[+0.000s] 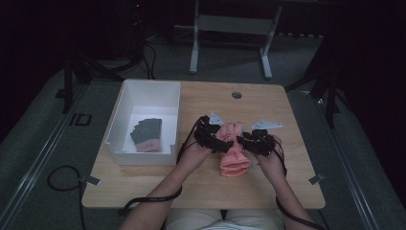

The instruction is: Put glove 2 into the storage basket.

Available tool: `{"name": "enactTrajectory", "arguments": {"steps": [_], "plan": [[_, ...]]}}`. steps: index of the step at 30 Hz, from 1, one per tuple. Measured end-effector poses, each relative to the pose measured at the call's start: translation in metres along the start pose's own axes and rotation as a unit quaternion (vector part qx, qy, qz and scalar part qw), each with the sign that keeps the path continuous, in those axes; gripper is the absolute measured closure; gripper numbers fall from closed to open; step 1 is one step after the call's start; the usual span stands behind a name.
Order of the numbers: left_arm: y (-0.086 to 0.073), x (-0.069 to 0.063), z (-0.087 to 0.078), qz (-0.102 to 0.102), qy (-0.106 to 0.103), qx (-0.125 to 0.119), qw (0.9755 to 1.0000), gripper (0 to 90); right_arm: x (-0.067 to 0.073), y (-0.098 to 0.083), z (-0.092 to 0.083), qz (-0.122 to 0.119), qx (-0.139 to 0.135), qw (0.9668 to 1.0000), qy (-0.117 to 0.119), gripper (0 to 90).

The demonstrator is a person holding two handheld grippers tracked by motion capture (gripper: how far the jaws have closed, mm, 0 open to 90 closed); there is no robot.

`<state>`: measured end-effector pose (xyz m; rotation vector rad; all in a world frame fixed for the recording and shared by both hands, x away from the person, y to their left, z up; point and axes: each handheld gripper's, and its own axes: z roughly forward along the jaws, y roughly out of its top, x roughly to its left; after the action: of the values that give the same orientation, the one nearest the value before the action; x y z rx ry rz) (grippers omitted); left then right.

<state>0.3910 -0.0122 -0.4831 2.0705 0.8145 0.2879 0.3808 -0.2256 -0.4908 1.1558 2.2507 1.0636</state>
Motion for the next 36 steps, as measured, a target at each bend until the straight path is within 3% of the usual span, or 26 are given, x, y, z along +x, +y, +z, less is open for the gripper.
{"name": "enactTrajectory", "arguments": {"steps": [2, 5, 8, 9, 10, 11, 15, 20, 21, 24, 27, 29, 31, 33, 36], "plan": [[-0.003, 0.003, 0.004, -0.02, -0.003, 0.011, 0.9997, 6.4, -0.003, -0.006, 0.002, 0.001, 0.01, 0.9999, -0.005, 54.3], [-0.009, 0.007, 0.012, -0.024, 0.004, 0.044, 0.9988, 7.3, -0.008, -0.016, 0.005, 0.003, 0.025, 0.9997, 0.001, 53.7], [-0.015, 0.014, 0.019, -0.054, 0.004, 0.056, 0.997, 12.4, -0.016, -0.022, 0.006, -0.005, 0.036, 0.9993, -0.009, 51.1], [-0.018, 0.018, 0.022, -0.065, -0.006, 0.056, 0.9963, 12.4, -0.018, -0.024, 0.006, -0.004, 0.04, 0.9992, -0.006, 51.1], [-0.018, 0.018, 0.022, -0.065, -0.006, 0.056, 0.9963, 12.4, -0.018, -0.024, 0.006, -0.004, 0.04, 0.9992, -0.006, 51.1], [-0.022, 0.024, 0.028, -0.088, -0.027, 0.062, 0.9938, 12.4, -0.019, -0.024, 0.007, -0.001, 0.042, 0.9991, -0.002, 51.1], [-0.029, 0.033, 0.04, -0.127, -0.056, 0.078, 0.9873, 13.8, -0.022, -0.025, 0.01, -0.002, 0.054, 0.9985, 0.01, 50.5], [-0.038, 0.04, 0.054, -0.155, -0.083, 0.099, 0.9795, 14.3, -0.026, -0.025, 0.016, 0.017, 0.064, 0.9973, 0.031, 48.2], [-0.04, 0.041, 0.057, -0.163, -0.097, 0.103, 0.9766, 15.2, -0.027, -0.025, 0.017, 0.021, 0.067, 0.9969, 0.037, 48.3], [-0.043, 0.044, 0.062, -0.17, -0.127, 0.105, 0.9716, 28.1, -0.027, -0.025, 0.023, 0.036, 0.074, 0.9953, 0.051, 48.5], [-0.043, 0.045, 0.065, -0.168, -0.149, 0.104, 0.9688, 43.3, -0.031, -0.026, 0.028, 0.064, 0.08, 0.992, 0.073, 50.1], [-0.043, 0.045, 0.066, -0.168, -0.156, 0.105, 0.9677, 51.5, -0.034, -0.028, 0.031, 0.082, 0.081, 0.9885, 0.098, 55.8], [-0.042, 0.044, 0.065, -0.158, -0.157, 0.104, 0.9693, 59.5, -0.034, -0.028, 0.032, 0.084, 0.082, 0.9873, 0.107, 60.1], [-0.038, 0.04, 0.063, -0.138, -0.148, 0.106, 0.9736, 67.3, -0.032, -0.026, 0.032, 0.079, 0.086, 0.9874, 0.107, 63.8], [-0.035, 0.036, 0.06, -0.127, -0.134, 0.108, 0.9768, 73.1, -0.028, -0.024, 0.03, 0.068, 0.086, 0.9892, 0.097, 67.0]]}}
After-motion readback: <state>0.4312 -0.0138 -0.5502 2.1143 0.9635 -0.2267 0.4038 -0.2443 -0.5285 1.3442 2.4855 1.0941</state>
